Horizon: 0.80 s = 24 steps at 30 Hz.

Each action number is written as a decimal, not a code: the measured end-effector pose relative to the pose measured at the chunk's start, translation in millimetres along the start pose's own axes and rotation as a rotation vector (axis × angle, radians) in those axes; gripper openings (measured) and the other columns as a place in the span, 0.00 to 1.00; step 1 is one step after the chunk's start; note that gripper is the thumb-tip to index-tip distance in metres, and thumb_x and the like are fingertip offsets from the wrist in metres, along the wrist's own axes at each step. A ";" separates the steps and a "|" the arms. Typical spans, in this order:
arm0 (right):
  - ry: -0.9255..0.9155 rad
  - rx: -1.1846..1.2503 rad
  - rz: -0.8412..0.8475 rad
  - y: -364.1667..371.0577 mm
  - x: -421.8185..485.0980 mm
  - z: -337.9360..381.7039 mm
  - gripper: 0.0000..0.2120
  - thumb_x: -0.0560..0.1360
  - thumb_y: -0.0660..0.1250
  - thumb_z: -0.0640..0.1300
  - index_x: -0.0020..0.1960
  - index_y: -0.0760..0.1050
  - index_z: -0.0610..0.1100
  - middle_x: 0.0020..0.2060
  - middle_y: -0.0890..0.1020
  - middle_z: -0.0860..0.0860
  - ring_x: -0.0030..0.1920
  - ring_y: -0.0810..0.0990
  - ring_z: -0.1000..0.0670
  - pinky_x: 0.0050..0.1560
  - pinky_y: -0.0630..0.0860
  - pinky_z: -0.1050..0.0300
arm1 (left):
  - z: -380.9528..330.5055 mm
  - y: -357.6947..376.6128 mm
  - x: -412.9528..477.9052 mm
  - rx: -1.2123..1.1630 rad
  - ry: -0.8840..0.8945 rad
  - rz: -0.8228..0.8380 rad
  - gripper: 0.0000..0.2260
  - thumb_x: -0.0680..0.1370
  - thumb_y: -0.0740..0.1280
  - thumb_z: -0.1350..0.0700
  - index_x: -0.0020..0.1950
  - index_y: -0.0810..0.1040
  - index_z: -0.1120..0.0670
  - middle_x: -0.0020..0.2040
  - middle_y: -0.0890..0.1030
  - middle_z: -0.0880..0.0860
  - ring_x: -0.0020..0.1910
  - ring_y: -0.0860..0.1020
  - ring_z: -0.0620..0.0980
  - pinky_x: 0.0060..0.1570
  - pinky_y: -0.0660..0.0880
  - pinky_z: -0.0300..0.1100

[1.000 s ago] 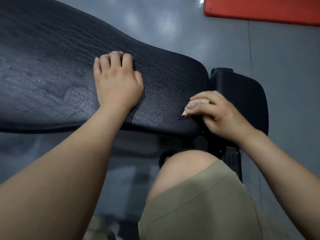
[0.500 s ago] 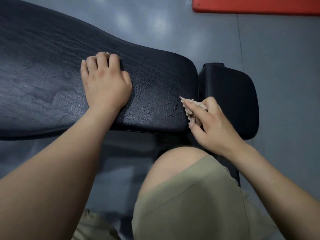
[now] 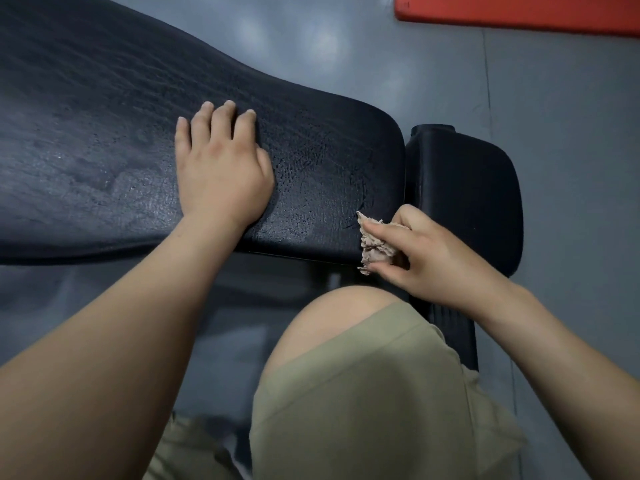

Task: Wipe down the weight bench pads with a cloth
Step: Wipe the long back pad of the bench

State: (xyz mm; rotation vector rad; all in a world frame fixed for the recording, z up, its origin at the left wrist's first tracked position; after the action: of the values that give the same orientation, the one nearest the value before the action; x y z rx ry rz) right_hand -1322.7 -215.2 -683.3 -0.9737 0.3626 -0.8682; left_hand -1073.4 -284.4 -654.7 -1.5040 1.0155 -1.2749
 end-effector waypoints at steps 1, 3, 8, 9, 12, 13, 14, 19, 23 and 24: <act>-0.006 -0.006 0.001 2.4 2.8 2.3 0.29 0.72 0.77 0.45 0.71 0.75 0.41 0.45 0.71 0.46 0.38 0.73 0.48 0.35 0.74 0.50 | 0.5 0.3 -0.4 0.000 -0.003 -0.004 0.24 0.79 0.55 0.50 0.74 0.71 0.53 0.76 0.69 0.56 0.77 0.62 0.60 0.78 0.53 0.60; -0.016 -0.010 0.006 5.2 7.8 7.4 0.30 0.71 0.78 0.43 0.70 0.75 0.40 0.45 0.71 0.46 0.38 0.74 0.47 0.35 0.75 0.51 | 0.9 0.6 -0.9 0.002 -0.003 -0.012 0.24 0.79 0.55 0.50 0.74 0.71 0.52 0.76 0.69 0.55 0.77 0.62 0.59 0.78 0.53 0.60; -0.042 0.031 0.010 14.1 27.7 26.5 0.28 0.71 0.78 0.44 0.69 0.77 0.40 0.45 0.74 0.44 0.39 0.75 0.47 0.40 0.68 0.62 | 2.5 -0.6 -0.9 -0.001 -0.008 -0.036 0.23 0.79 0.55 0.50 0.73 0.72 0.52 0.75 0.70 0.54 0.77 0.63 0.59 0.78 0.54 0.59; -0.050 0.037 0.010 15.9 33.1 31.1 0.28 0.71 0.78 0.45 0.68 0.77 0.40 0.45 0.74 0.43 0.38 0.75 0.47 0.40 0.68 0.62 | 2.2 -0.9 -0.7 -0.002 -0.006 -0.037 0.23 0.79 0.55 0.50 0.73 0.72 0.52 0.75 0.70 0.54 0.77 0.63 0.59 0.78 0.54 0.59; -0.079 0.039 0.014 21.4 48.0 43.1 0.27 0.71 0.75 0.48 0.68 0.78 0.40 0.45 0.74 0.43 0.38 0.75 0.46 0.40 0.70 0.58 | 4.1 -1.2 -1.0 0.004 -0.008 -0.035 0.24 0.79 0.54 0.50 0.73 0.72 0.52 0.75 0.70 0.54 0.77 0.63 0.59 0.78 0.54 0.59; -0.086 0.037 0.012 21.8 51.1 45.6 0.27 0.71 0.75 0.49 0.67 0.78 0.41 0.45 0.74 0.43 0.38 0.76 0.45 0.39 0.71 0.57 | 3.2 -1.1 -0.8 0.006 -0.008 -0.033 0.24 0.79 0.54 0.49 0.73 0.72 0.52 0.75 0.70 0.54 0.77 0.63 0.58 0.78 0.54 0.59; -0.098 0.035 0.009 22.8 54.2 48.7 0.26 0.71 0.75 0.49 0.67 0.78 0.41 0.45 0.75 0.43 0.38 0.76 0.45 0.38 0.72 0.57 | 3.2 -1.0 -1.1 0.010 -0.009 -0.031 0.24 0.79 0.54 0.49 0.73 0.72 0.52 0.75 0.70 0.54 0.77 0.63 0.58 0.78 0.54 0.59; -0.177 0.023 0.011 28.8 67.8 68.1 0.23 0.73 0.74 0.47 0.67 0.79 0.41 0.46 0.76 0.42 0.41 0.78 0.42 0.39 0.78 0.50 | 3.1 -1.9 -2.1 0.020 -0.016 -0.035 0.24 0.78 0.53 0.49 0.73 0.72 0.52 0.75 0.70 0.54 0.76 0.64 0.59 0.77 0.54 0.59; -0.304 -0.023 0.060 30.4 66.0 83.9 0.16 0.78 0.70 0.45 0.66 0.79 0.46 0.47 0.74 0.44 0.43 0.75 0.45 0.39 0.76 0.48 | 4.0 -1.7 -2.1 0.015 -0.013 -0.034 0.24 0.78 0.53 0.49 0.73 0.72 0.52 0.75 0.70 0.54 0.77 0.64 0.59 0.77 0.54 0.59; -0.319 -0.037 0.075 29.1 62.8 84.0 0.15 0.80 0.68 0.47 0.66 0.79 0.48 0.48 0.74 0.45 0.44 0.74 0.45 0.39 0.75 0.47 | 4.5 -1.7 -2.0 0.015 -0.013 -0.037 0.24 0.79 0.53 0.49 0.73 0.72 0.52 0.75 0.70 0.54 0.77 0.64 0.59 0.77 0.54 0.59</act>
State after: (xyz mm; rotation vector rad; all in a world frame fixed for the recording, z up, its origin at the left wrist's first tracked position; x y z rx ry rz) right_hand -1217.4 -208.4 -656.2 -1.1062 0.1413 -0.6273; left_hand -1069.2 -281.4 -653.9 -1.5237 0.9716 -1.2945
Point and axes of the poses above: each hand's wrist, its own x-axis towards the middle knuckle, its own y-axis out of the palm, z = x × y, the point moved 9 cm from there along x, towards the middle knuckle
